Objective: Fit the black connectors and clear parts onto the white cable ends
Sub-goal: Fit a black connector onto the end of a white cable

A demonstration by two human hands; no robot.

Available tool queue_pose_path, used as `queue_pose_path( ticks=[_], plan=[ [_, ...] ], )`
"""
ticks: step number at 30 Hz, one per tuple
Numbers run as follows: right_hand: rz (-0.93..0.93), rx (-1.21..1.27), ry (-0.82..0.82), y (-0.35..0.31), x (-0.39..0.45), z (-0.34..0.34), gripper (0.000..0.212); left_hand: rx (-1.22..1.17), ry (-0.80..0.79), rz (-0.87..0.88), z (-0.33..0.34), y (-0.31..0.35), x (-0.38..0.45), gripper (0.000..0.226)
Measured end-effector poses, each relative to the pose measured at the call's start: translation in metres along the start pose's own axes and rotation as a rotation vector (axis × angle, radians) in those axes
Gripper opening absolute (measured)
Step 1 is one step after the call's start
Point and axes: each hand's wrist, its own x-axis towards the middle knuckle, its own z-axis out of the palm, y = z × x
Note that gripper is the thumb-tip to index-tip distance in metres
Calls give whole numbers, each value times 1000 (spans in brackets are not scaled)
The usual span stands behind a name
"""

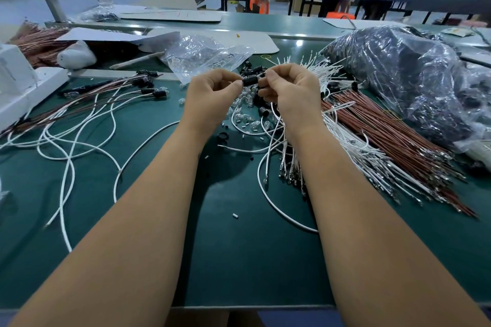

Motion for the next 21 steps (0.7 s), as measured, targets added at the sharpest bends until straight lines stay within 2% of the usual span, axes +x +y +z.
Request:
queue_pose_path(
  ticks=[21],
  plan=[
    [-111, -188, -24, 3, -1, 0, 20, -50, -37, -11, 2, 2, -3, 12]
  ],
)
